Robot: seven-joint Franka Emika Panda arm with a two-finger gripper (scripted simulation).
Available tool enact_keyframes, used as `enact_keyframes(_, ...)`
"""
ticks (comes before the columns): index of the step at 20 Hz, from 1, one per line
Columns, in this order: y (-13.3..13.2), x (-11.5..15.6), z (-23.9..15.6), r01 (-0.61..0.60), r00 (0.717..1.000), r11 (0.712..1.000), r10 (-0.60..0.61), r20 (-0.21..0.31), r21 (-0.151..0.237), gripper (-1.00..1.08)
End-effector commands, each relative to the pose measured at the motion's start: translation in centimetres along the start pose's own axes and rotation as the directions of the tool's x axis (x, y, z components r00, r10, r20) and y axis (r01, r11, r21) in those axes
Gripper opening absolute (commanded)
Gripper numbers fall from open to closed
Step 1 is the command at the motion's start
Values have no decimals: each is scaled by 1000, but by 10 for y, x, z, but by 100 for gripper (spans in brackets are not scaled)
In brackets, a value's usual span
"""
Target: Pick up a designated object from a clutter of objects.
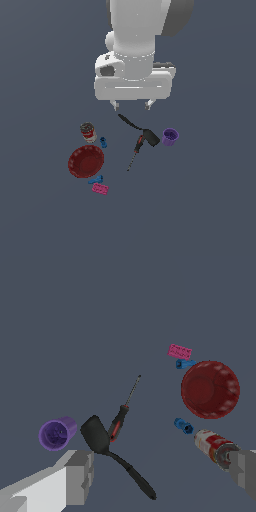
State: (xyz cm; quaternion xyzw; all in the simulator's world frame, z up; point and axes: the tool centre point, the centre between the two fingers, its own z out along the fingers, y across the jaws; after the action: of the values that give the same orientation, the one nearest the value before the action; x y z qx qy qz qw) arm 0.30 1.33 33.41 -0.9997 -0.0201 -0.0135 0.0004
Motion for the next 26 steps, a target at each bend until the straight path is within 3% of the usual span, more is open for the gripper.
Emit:
enact_keyframes(1,0,0,0,0,1000,1000,0,0,0,100)
enact_keyframes(16,3,5,1,46,999,999,-47,-7,-28,100)
enact_keyframes(26,-1,-6,44,143,990,989,-143,2,-36,100)
